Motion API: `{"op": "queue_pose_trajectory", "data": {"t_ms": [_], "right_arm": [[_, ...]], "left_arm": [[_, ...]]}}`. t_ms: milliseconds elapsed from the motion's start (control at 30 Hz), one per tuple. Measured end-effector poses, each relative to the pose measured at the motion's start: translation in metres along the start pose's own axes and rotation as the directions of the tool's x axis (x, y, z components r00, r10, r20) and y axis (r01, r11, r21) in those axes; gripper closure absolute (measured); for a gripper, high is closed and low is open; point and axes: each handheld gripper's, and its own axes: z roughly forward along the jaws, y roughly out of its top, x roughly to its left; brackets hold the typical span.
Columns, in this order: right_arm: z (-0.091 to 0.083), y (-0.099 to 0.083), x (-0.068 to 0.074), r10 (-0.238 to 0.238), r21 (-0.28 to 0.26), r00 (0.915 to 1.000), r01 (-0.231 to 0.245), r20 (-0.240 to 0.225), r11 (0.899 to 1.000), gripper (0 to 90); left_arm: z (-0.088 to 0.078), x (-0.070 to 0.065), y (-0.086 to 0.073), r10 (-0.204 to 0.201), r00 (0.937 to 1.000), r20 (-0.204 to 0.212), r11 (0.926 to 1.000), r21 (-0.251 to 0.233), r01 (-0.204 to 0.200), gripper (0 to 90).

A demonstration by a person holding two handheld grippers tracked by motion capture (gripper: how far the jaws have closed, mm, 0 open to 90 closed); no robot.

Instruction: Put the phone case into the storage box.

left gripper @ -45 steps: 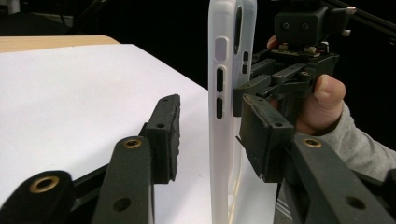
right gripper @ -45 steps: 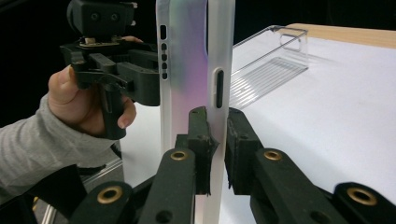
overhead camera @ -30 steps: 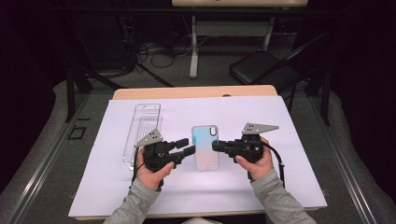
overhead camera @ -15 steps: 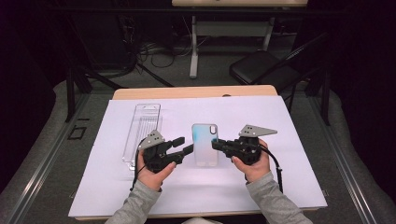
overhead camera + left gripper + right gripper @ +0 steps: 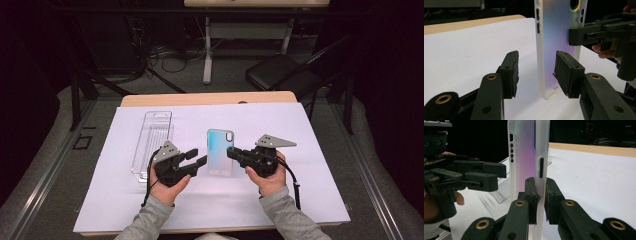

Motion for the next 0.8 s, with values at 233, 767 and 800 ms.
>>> {"op": "queue_pose_trajectory", "data": {"t_ms": [233, 767, 800], "right_arm": [[0.002, -0.001, 0.002, 0.002, 0.001, 0.9999, -0.002, 0.016, 1.0, 82.2], [0.008, -0.006, 0.013, -0.032, 0.011, 0.9986, 0.031, 0.042, 0.999, 82.3], [0.009, -0.007, 0.015, -0.028, 0.019, 0.9987, 0.028, 0.042, 0.999, 82.2]], "left_arm": [[0.001, -0.002, 0.0, -0.003, 0.9999, -0.013, 1.0, 0.004, 0.003, 56.7], [-0.004, -0.001, 0.003, -0.023, 0.999, -0.037, 0.9996, -0.015, 0.022, 58.2], [-0.004, -0.001, 0.003, -0.022, 0.999, -0.04, 0.9996, -0.017, 0.021, 58.2]]}}
